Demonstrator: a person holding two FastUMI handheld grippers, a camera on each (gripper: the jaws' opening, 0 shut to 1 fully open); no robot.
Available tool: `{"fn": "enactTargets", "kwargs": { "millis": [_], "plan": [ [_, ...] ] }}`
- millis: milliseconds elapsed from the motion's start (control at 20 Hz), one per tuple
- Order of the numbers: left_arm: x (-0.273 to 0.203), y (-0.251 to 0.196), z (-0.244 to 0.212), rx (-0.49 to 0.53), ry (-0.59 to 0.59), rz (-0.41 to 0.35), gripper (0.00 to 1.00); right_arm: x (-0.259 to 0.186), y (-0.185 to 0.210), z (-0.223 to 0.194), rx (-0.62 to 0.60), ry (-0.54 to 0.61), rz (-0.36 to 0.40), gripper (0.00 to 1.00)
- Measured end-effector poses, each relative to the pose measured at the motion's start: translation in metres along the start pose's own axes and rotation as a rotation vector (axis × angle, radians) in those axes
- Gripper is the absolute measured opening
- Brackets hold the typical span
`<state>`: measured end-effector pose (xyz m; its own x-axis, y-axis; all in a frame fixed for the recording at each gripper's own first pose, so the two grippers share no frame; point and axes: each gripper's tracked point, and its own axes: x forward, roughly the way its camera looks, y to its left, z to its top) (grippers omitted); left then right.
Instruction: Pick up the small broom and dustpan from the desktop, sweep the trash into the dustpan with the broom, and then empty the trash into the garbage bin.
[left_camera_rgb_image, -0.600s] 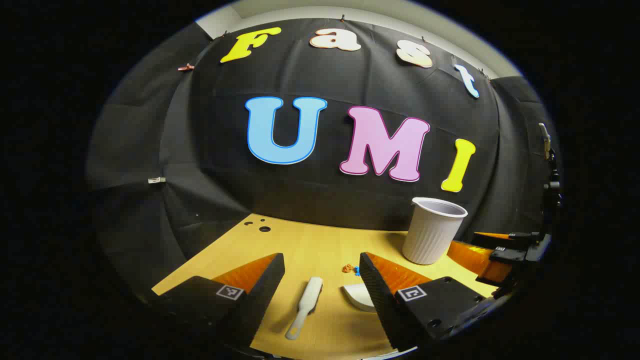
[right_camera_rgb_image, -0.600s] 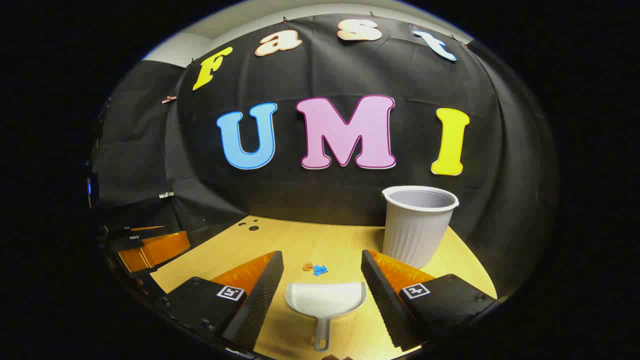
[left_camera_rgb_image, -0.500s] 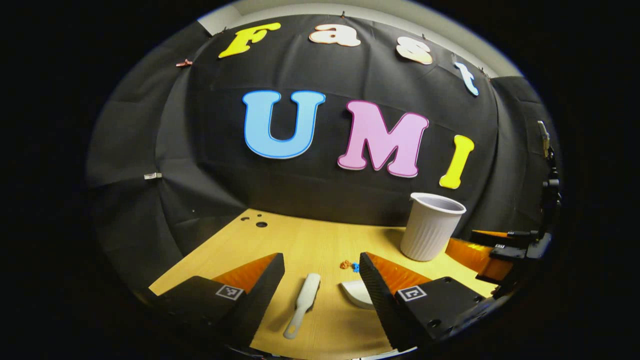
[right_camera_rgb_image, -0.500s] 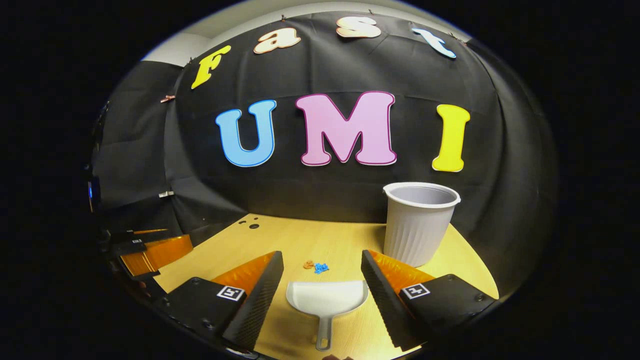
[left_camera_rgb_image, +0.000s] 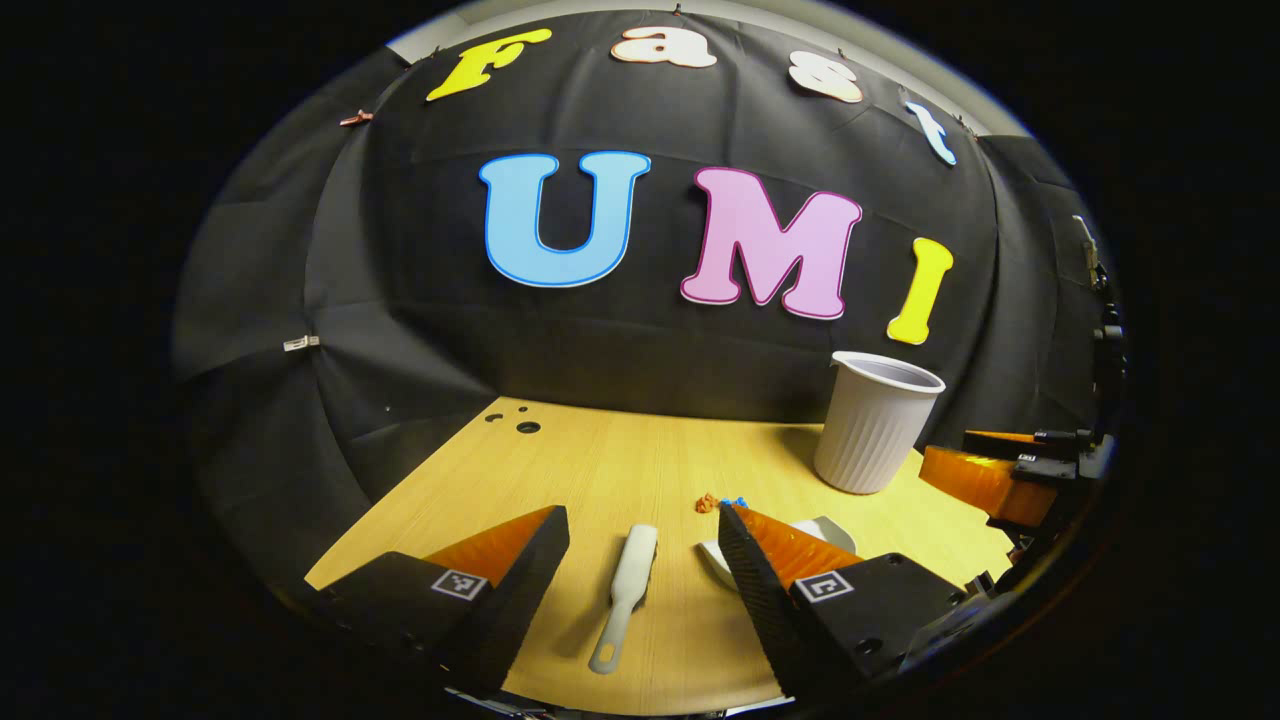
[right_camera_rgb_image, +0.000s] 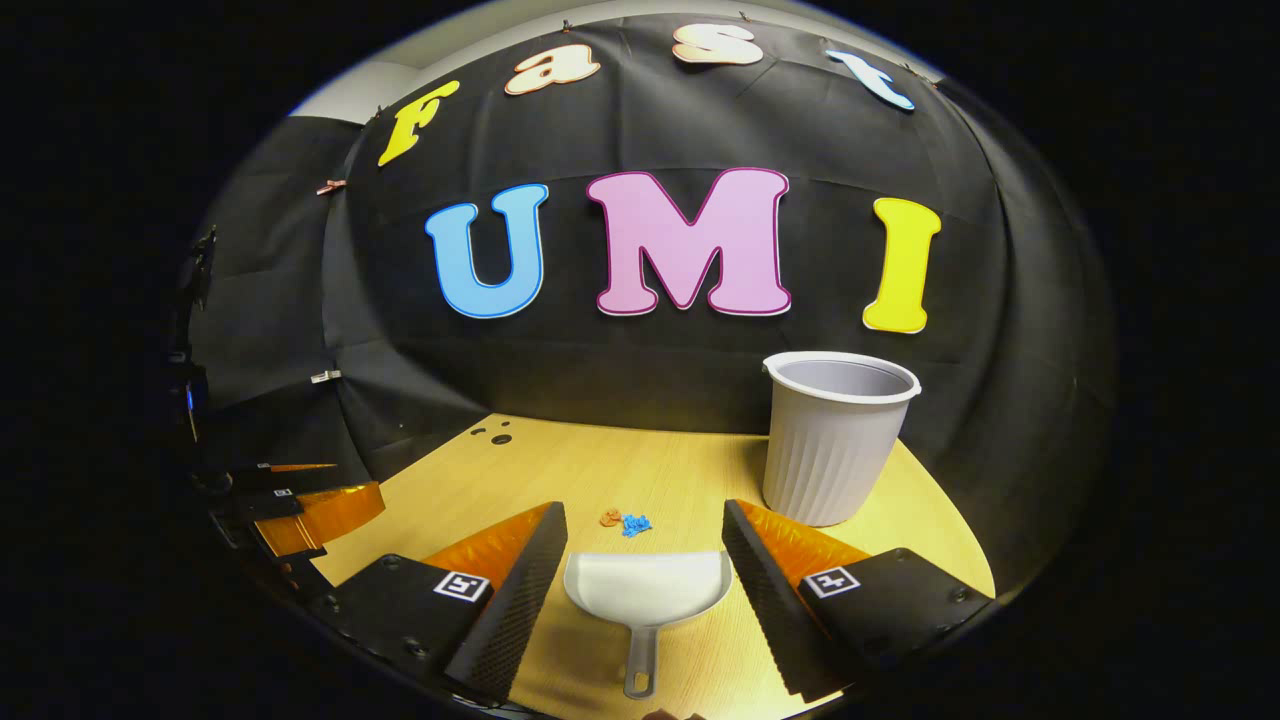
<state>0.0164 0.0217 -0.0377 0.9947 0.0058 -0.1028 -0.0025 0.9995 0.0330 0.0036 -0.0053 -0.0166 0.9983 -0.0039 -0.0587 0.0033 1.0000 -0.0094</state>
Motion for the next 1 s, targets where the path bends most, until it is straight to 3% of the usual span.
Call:
{"fn": "enactTargets", "kwargs": {
  "millis": [250, 450, 750, 1000],
  "plan": [
    [0.011, 0.003, -0.033, -0.003, 0.097, -0.022, 0.96, 0.001, 0.001, -0.012, -0.001, 0.035, 0.020, 0.98],
    [0.024, 0.001, -0.079, -0.036, 0.240, -0.031, 0.96, 0.003, -0.001, -0.026, 0.010, 0.071, 0.033, 0.98],
    [0.049, 0.016, -0.133, 0.094, 0.434, 0.028, 0.96, 0.004, -0.006, -0.058, 0.014, 0.149, 0.047, 0.98],
    [0.077, 0.017, -0.164, 0.104, 0.609, 0.015, 0.96, 0.006, -0.017, -0.087, 0.048, 0.223, 0.042, 0.98]
  ]
}}
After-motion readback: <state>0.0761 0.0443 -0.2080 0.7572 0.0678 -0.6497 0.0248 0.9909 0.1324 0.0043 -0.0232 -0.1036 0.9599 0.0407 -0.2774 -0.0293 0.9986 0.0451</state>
